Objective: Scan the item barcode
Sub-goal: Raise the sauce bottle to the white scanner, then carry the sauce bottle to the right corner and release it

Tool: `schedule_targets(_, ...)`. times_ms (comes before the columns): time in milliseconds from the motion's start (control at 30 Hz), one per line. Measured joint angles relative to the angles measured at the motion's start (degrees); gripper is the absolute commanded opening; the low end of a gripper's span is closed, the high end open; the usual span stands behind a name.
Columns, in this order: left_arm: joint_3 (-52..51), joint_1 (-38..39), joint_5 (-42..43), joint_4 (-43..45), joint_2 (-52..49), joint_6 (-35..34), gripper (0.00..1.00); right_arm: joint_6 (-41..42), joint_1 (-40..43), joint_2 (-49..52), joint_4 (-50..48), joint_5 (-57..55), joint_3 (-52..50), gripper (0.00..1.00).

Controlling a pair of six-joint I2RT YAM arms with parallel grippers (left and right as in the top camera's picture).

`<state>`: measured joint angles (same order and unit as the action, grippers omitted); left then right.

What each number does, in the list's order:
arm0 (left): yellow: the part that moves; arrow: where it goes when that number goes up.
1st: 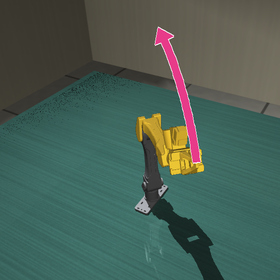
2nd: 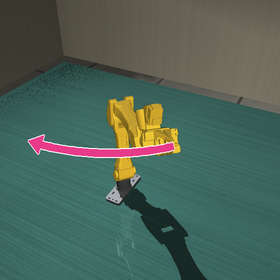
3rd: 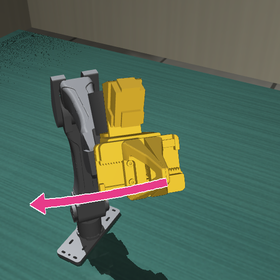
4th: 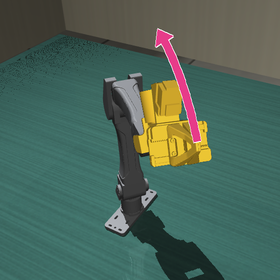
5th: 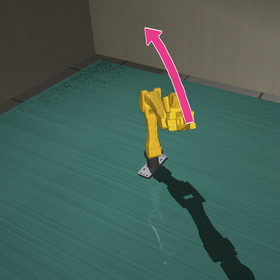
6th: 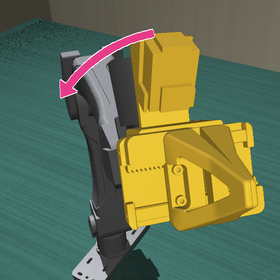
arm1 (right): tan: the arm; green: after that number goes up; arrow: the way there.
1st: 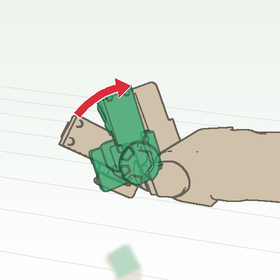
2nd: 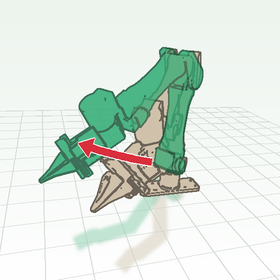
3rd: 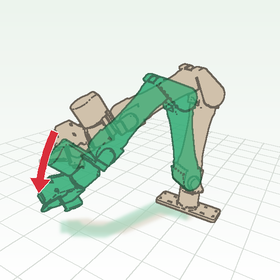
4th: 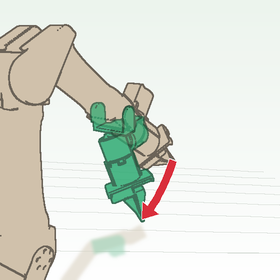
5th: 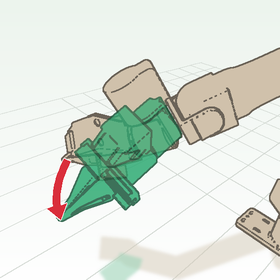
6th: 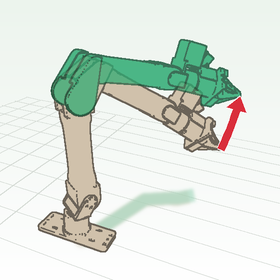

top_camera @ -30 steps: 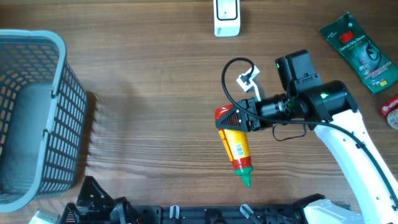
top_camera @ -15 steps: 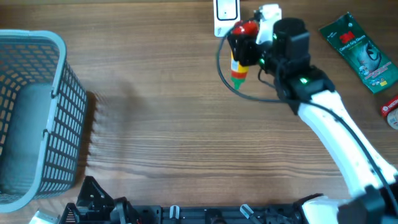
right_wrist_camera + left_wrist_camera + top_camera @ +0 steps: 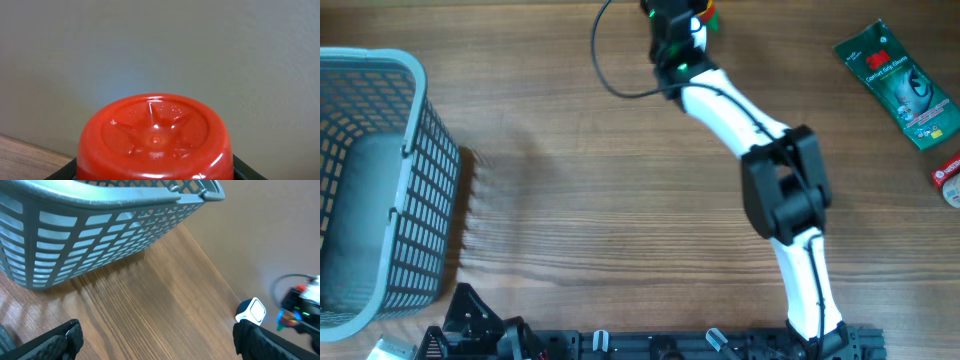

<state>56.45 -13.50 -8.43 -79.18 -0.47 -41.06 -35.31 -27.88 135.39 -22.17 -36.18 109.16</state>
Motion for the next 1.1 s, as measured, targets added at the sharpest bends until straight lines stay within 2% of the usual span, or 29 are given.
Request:
schedule_targets(33,0.0,0.0,0.0,0.0,0.0,0.0,1.0,-6.0,-0.6,2.8,-4.5,-1.2,0.0,0.51)
schedule_targets(100,0.0,0.0,0.0,0.0,0.0,0.0,1.0,-12.9,-0.4,5.2,-7.8,-2.5,0.0,0.52)
schedule_targets(200,0.0,0.0,0.0,0.0,0.0,0.0,1.0,-20.9,0.4,6.2,-9.0,-2.9,0.0,0.51)
schedule_targets(367,0.0,0.0,0.0,0.0,0.0,0.0,1.0,-24.6,0.6,7.3,-10.3,-1.2,0.2,0.5)
schedule_targets(533,0.0,0.0,0.0,0.0,0.0,0.0,1.0,-24.6,1.4,9.9,-12.3,-0.7,0.3,0.51)
schedule_targets(600,0.0,0.0,0.0,0.0,0.0,0.0,1.0,-23.7,1.7,9.1,-8.1,-2.7,0.4,0.52)
schedule_targets(700,0.0,0.0,0.0,0.0,0.0,0.0,1.0,-16.4,4.7,2.7,12.3,-6.3,1.0,0.51)
schedule_targets(767,0.0,0.0,0.0,0.0,0.0,0.0,1.0,-8.7,9.3,-2.6,22.9,-10.4,1.2,0.51)
schedule_targets(900,0.0,0.0,0.0,0.0,0.0,0.0,1.0,11.2,24.2,-6.3,46.5,-14.7,1.9,0.51)
schedule_targets(1000,0.0,0.0,0.0,0.1,0.0,0.0,1.0,25.1,34.5,-6.1,58.8,-12.5,0.7,0.52)
schedule_targets(1100,0.0,0.0,0.0,0.0,0.0,0.0,1.0,38.8,44.8,-6.1,66.8,-4.8,0.7,0.55)
